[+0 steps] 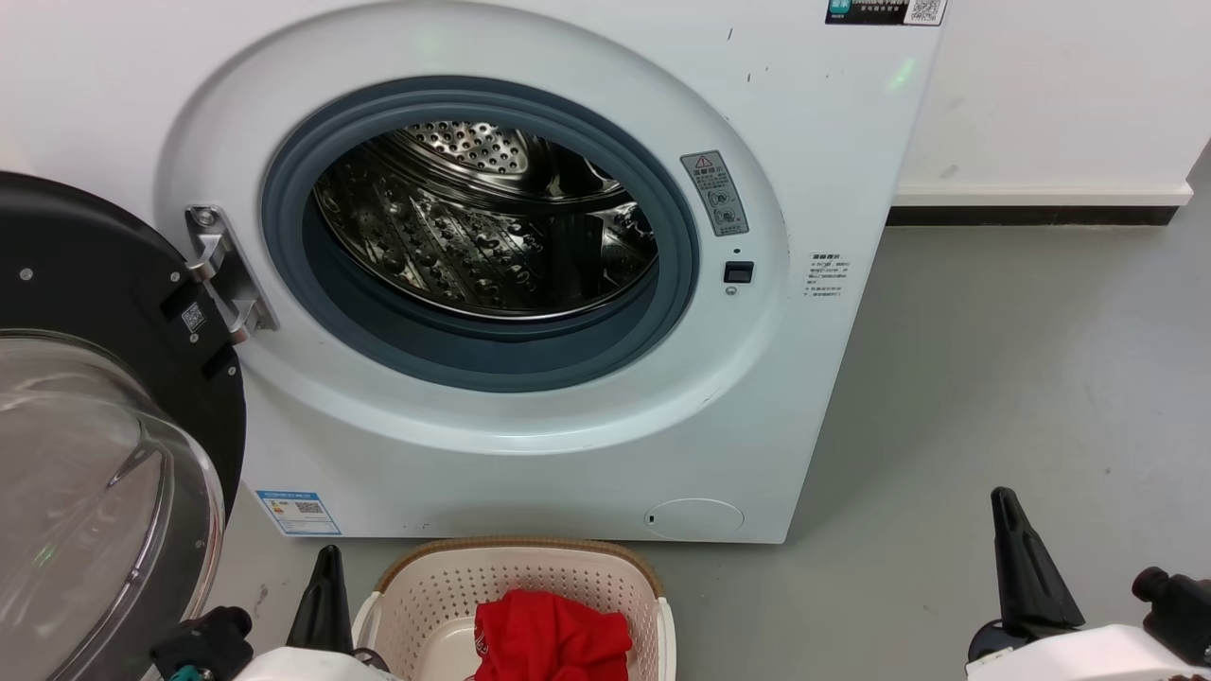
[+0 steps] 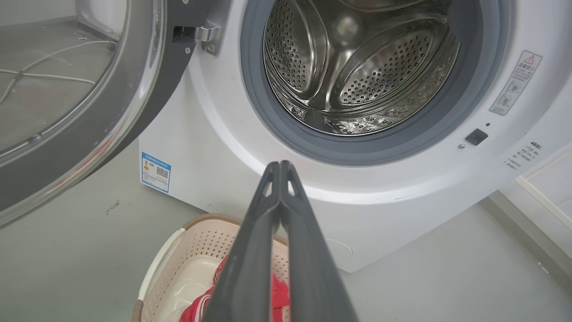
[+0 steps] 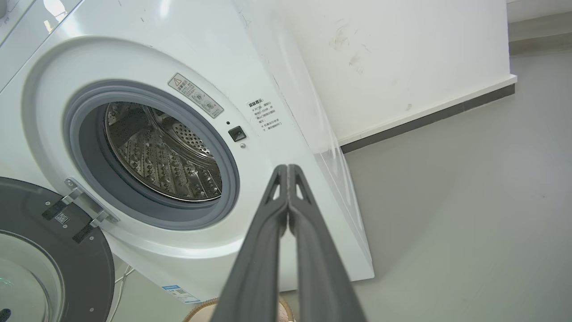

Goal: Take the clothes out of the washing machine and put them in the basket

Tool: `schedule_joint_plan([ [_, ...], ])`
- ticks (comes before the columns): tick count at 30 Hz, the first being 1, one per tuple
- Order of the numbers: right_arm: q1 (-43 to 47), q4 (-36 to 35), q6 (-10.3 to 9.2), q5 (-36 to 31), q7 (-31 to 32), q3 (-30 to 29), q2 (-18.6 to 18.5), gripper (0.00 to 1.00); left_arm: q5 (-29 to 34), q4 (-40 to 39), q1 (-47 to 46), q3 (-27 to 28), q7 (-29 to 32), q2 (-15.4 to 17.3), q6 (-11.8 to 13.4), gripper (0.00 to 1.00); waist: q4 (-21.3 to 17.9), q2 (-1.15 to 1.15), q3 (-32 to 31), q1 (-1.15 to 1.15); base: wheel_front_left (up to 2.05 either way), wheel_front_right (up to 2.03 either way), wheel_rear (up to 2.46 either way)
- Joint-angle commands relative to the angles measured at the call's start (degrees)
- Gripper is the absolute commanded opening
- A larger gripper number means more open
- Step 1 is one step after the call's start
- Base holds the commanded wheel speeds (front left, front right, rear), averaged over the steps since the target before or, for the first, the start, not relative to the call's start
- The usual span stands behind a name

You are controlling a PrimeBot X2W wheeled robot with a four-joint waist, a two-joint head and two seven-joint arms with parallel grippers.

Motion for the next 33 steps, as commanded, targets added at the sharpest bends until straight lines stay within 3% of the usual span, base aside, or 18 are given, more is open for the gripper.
schedule_joint_plan([
  [1, -2.0, -0.3, -0.01, 2.2, 0.3, 0.0, -0.6, 0.00, -2.0, -0.6, -1.8, 0.2, 0.3, 0.0, -0.4, 0.00, 0.0, 0.00, 0.0, 0.00, 0.00, 0.00, 0.00],
  [33, -6.4, 3.8, -0.01, 30.1, 6.2, -1.0, -1.2, 0.00, -28.9, 0.9, -5.7, 2.2, 6.8, 0.0, -3.1, 0.00, 0.0, 0.00, 0.6, 0.00, 0.00, 0.00, 0.00],
])
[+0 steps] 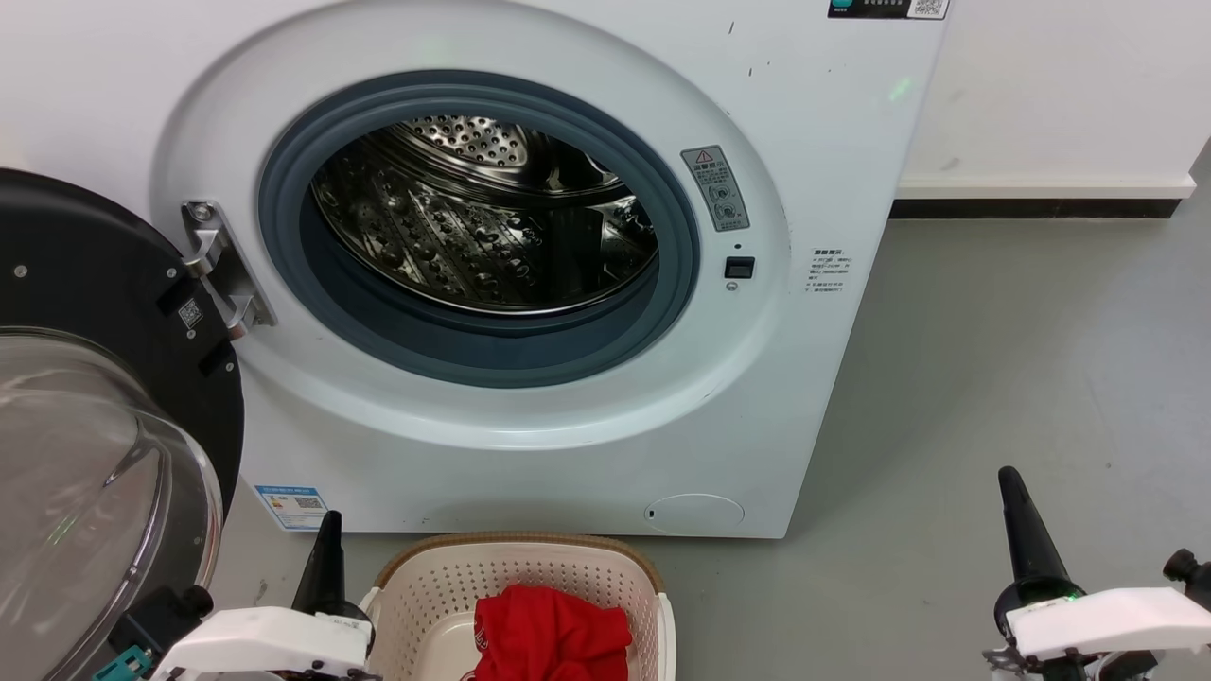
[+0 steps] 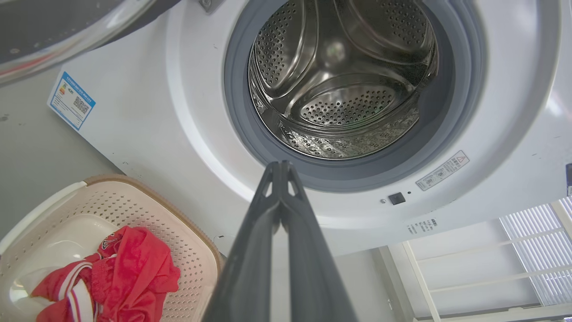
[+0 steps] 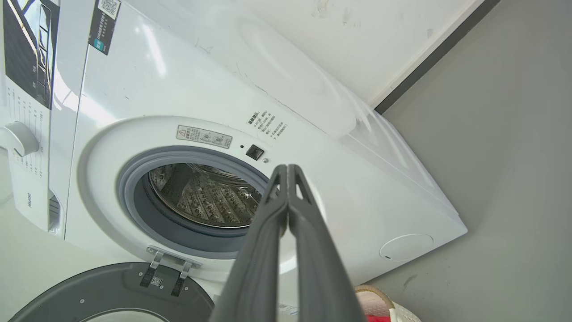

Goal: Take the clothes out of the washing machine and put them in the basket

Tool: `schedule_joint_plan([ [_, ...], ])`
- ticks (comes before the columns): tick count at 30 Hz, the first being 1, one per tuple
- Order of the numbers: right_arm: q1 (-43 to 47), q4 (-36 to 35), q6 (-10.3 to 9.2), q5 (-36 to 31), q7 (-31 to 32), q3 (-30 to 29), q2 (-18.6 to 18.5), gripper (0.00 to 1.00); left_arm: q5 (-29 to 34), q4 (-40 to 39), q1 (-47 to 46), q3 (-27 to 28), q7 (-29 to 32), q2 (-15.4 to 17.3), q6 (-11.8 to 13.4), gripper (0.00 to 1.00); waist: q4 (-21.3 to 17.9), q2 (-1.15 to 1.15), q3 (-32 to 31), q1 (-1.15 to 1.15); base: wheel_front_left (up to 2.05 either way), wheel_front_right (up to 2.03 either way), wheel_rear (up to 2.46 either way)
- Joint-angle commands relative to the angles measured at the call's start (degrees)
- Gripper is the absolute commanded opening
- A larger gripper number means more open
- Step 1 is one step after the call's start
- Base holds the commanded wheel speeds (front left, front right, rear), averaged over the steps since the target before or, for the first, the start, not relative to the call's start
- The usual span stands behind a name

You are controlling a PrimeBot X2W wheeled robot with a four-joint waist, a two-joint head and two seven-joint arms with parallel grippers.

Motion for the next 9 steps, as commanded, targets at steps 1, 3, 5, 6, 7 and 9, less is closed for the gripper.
schedule_joint_plan([
  [1, -1.9, -0.2, 0.00, 1.8, 0.3, -0.2, -0.4, 0.00, -1.7, -0.4, -1.3, 0.3, 0.4, 0.0, -0.3, 0.00, 0.0, 0.00, 0.0, 0.00, 0.00, 0.00, 0.00],
  [3, -2.1, 0.0, 0.00, 3.2, 0.6, -0.3, -0.4, 0.00, -3.0, -0.3, -1.6, 0.4, 0.7, 0.0, -0.5, 0.00, 0.0, 0.00, 0.1, 0.00, 0.00, 0.00, 0.00],
  [5, -2.3, 0.3, 0.00, 4.5, 0.9, -0.4, -0.4, 0.00, -4.3, -0.2, -1.8, 0.5, 1.1, 0.0, -0.7, 0.00, 0.0, 0.00, 0.1, 0.00, 0.00, 0.00, 0.00],
  [6, -2.4, 0.4, 0.00, 5.2, 1.1, -0.4, -0.4, 0.00, -5.0, -0.2, -1.9, 0.5, 1.2, 0.0, -0.7, 0.00, 0.0, 0.00, 0.1, 0.00, 0.00, 0.00, 0.00],
  [7, -2.5, 0.5, 0.00, 5.8, 1.3, -0.4, -0.4, 0.00, -5.6, -0.1, -1.9, 0.6, 1.4, 0.0, -0.8, 0.00, 0.0, 0.00, 0.1, 0.00, 0.00, 0.00, 0.00],
  [9, -2.8, 0.7, 0.00, 7.1, 1.6, -0.5, -0.4, 0.00, -6.9, 0.0, -2.1, 0.7, 1.7, 0.0, -0.9, 0.00, 0.0, 0.00, 0.2, 0.00, 0.00, 0.00, 0.00],
])
